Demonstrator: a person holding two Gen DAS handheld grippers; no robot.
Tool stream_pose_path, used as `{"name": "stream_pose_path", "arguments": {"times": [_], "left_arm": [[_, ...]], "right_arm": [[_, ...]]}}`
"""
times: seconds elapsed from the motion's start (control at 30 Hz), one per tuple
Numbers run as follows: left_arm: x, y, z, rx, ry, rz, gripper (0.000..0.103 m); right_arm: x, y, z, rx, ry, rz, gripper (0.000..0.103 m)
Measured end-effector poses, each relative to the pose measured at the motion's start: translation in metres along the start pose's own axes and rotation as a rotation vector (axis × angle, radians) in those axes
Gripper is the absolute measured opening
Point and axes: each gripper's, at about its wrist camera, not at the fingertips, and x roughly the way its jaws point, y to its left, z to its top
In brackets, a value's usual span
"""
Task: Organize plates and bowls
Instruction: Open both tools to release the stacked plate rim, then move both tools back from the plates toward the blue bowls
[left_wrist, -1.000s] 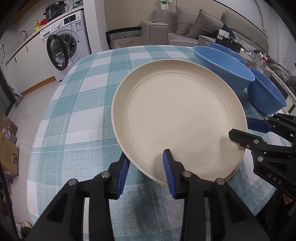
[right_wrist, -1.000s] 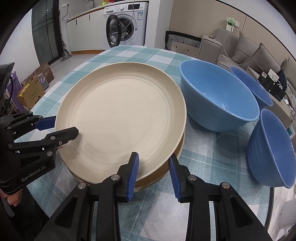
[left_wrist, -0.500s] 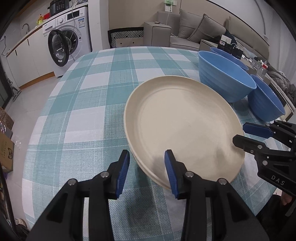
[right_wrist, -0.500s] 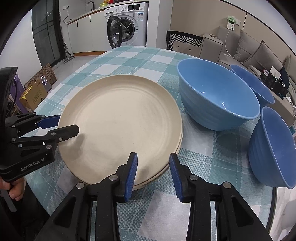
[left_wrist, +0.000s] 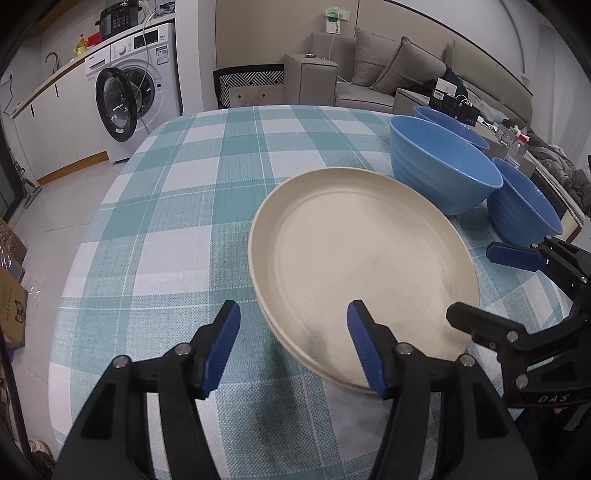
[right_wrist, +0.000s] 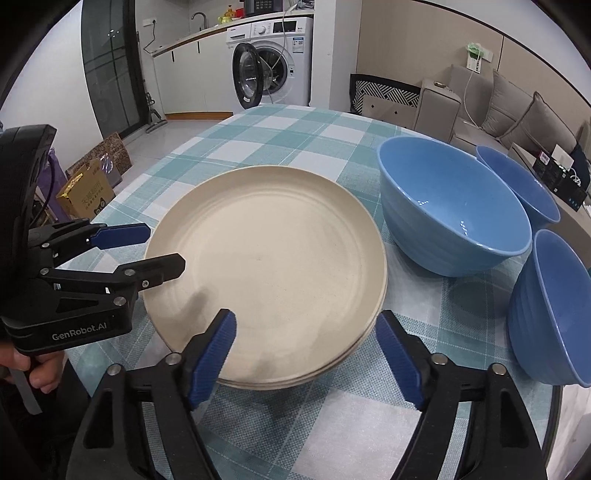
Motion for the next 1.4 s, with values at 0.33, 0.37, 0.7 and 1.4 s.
{"name": "stream_pose_path", "arguments": {"times": [0.33, 0.37, 0.7, 1.4], "left_arm": [[-0.015, 0.002, 0.006, -0.01, -0.053, -0.035, 0.098], [-0.016, 0.003, 0.007, -0.012, -0.056, -0.037, 0.098], [-0.032, 0.005, 0.028, -0.029, -0.128, -0.065, 0.099], [-0.057, -0.025, 0.1, 0.057, -0.282, -0.118, 0.103]], "right_arm": [[-0.013, 0.002, 0.004, -0.002, -0.056, 0.051, 0.102], [-0.016, 0.001, 0.005, 0.002, -0.064, 0.059, 0.102], [-0.053, -0.028, 0.019, 0.11, -0.155, 0.093, 0.102], [-0.16, -0.097, 0.062, 0.184, -0.309, -0.009, 0.102]]}}
